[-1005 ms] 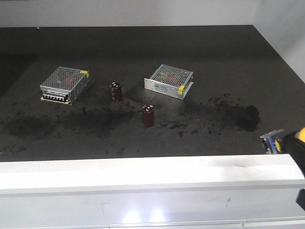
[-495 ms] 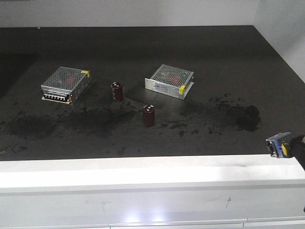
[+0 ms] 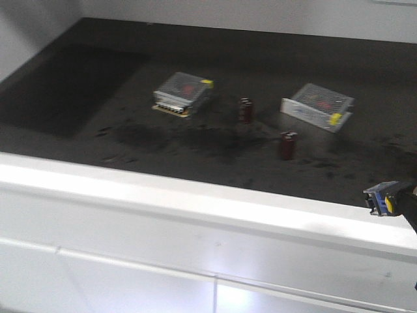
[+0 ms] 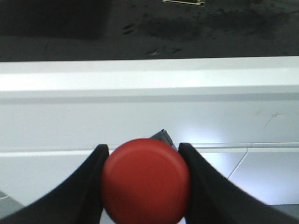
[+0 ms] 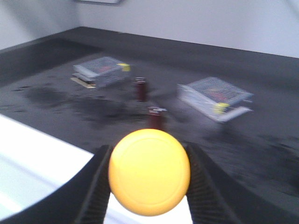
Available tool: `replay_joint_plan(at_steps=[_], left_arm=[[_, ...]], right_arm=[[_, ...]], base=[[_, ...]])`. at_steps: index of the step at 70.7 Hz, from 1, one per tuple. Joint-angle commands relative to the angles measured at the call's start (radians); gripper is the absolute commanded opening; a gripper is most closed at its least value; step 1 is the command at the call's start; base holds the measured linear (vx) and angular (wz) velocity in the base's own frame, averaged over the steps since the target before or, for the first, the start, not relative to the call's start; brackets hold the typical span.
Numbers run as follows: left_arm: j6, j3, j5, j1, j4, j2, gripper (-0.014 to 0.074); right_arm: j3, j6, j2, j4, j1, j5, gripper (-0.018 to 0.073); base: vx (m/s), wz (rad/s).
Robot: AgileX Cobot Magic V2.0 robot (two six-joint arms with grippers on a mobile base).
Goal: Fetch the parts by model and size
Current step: 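Drive the base to the bench with the red tray, holding both switches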
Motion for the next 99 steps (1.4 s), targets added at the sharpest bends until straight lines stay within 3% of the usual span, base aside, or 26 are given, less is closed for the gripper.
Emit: replay_joint_plan(at_steps=[1,99], left_arm=[[-0.005,-0.023,-0.065,-0.003,0.009,0.008,0.0003],[-0.005,-0.023,-0.063,-0.003,0.009,0.008,0.0003]], right_arm=[[-0.028,-0.014,0.004,-0.009,-0.002,-0.078,-0.0006],[-0.028,-0.014,0.004,-0.009,-0.002,-0.078,-0.0006]], base=[[-0.15,0.67],[-0.06,0.73]])
